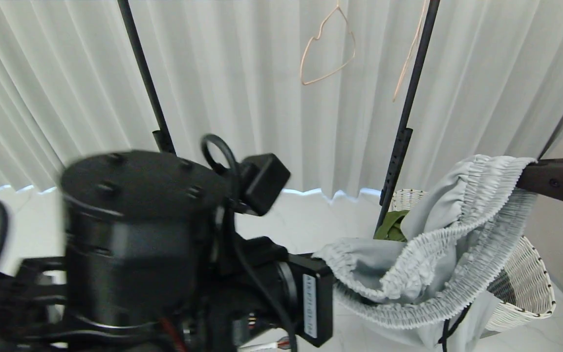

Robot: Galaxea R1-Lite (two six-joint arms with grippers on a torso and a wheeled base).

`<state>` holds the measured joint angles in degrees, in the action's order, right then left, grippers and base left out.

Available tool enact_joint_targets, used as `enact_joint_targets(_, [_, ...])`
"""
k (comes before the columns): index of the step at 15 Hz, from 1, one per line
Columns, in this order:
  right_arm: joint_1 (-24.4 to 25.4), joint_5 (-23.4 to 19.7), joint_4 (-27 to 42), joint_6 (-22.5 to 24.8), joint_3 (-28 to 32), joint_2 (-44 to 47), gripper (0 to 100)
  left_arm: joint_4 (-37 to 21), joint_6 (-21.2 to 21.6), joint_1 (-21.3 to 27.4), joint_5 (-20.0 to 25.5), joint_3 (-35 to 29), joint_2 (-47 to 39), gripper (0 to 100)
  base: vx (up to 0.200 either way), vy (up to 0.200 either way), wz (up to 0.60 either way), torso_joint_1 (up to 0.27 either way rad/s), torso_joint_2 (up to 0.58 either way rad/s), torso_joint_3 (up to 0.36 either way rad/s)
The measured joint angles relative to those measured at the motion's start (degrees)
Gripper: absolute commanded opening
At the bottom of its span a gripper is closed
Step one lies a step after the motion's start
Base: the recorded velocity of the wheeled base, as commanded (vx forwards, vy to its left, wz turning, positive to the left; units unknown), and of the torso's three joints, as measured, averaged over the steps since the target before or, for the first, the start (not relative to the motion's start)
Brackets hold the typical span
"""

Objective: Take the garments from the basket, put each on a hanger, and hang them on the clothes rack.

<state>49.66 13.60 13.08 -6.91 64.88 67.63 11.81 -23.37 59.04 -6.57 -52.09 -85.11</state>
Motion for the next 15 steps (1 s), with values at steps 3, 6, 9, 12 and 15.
enact_joint_targets(3, [0.2, -0.1, -3.6, 2.2, -3.3, 0.0, 0, -14.3, 9.8, -1.0, -1.5, -2.8, 10.4, 0, 0.000, 0.000, 0.00, 0.000, 0.00, 0.000])
enact_joint_targets(6, [0.6, 0.1, -5.4, 4.1, -3.9, 0.0, 0, -16.7, 17.3, -2.6, -8.2, -5.0, 15.1, 0, 0.000, 0.000, 0.00, 0.000, 0.00, 0.000])
enact_joint_targets(9, [0.5, 0.4, -7.8, 6.4, -3.4, 0.0, 0, -18.5, 17.8, -2.8, -10.9, -8.5, 16.2, 0, 0.000, 0.000, 0.00, 0.000, 0.00, 0.000])
enact_joint_targets(12, [0.3, 0.4, -7.8, 7.8, -1.4, 0.1, 0, -21.2, 18.0, -3.0, -14.9, -14.5, 15.0, 0, 0.000, 0.000, 0.00, 0.000, 0.00, 0.000])
enact_joint_targets(15, [0.2, 0.4, -7.6, 9.3, 3.0, 0.7, 0, -21.3, 25.1, -3.4, -18.1, -17.0, 13.2, 0, 0.000, 0.000, 0.00, 0.000, 0.00, 0.000])
